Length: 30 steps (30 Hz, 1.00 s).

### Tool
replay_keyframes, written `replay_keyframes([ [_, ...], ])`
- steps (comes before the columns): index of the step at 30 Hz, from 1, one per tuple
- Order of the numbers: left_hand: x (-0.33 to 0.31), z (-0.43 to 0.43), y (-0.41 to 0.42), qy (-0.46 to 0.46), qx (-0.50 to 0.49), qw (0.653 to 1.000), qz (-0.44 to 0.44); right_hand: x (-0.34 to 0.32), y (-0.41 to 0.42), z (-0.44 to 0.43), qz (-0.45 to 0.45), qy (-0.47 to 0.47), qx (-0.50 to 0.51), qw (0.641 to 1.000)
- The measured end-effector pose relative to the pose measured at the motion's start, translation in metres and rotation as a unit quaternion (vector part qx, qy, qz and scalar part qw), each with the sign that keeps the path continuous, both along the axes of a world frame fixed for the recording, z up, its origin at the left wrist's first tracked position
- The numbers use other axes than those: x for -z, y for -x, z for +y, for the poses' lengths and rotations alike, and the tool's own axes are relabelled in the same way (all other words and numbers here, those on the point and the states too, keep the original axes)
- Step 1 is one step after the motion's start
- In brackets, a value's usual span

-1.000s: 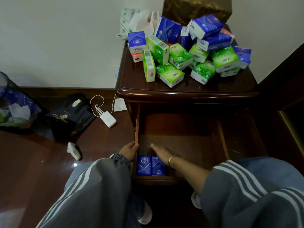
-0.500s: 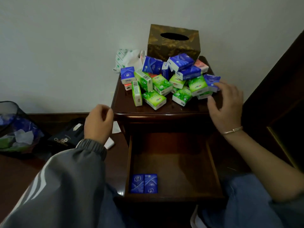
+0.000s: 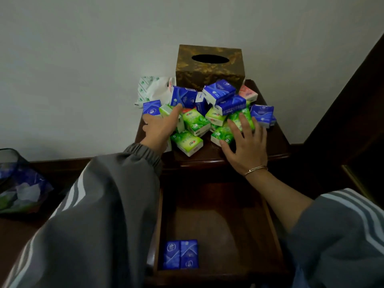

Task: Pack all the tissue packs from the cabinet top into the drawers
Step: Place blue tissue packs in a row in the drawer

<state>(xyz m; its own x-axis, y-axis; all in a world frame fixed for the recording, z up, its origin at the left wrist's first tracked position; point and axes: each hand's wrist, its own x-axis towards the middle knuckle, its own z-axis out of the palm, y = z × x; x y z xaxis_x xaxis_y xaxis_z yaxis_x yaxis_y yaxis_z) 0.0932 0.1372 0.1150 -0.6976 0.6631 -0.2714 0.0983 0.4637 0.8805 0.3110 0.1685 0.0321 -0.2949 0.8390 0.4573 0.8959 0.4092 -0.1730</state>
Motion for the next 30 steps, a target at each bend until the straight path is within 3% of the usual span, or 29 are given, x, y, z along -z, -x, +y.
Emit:
replay_keyframes([
  [9, 0.011, 0.013, 0.018, -0.029, 0.0, 0.999, -0.033, 0.001, -0.002, 0.004, 0.011, -0.006, -0.003, 1.0],
  [15, 0.019, -0.021, 0.035, -0.08, 0.024, 0.988, -0.127, 0.001, -0.003, 0.004, 0.022, 0.005, -0.008, 1.0],
  [19, 0.028, -0.044, 0.04, -0.165, 0.001, 0.967, -0.193, -0.002, -0.004, 0.002, 0.034, 0.016, -0.01, 0.999],
  [24, 0.044, -0.059, 0.047, -0.178, 0.032, 0.948, -0.262, -0.019, -0.004, -0.007, 0.131, 0.007, -0.015, 0.991],
  [27, 0.046, -0.058, 0.048, -0.187, 0.034, 0.95, -0.248, -0.047, 0.011, -0.004, 0.14, -0.045, -0.041, 0.988],
  [30, 0.051, -0.057, 0.048, -0.201, 0.047, 0.954, -0.219, -0.086, 0.037, 0.027, 0.087, 0.016, -0.005, 0.996],
])
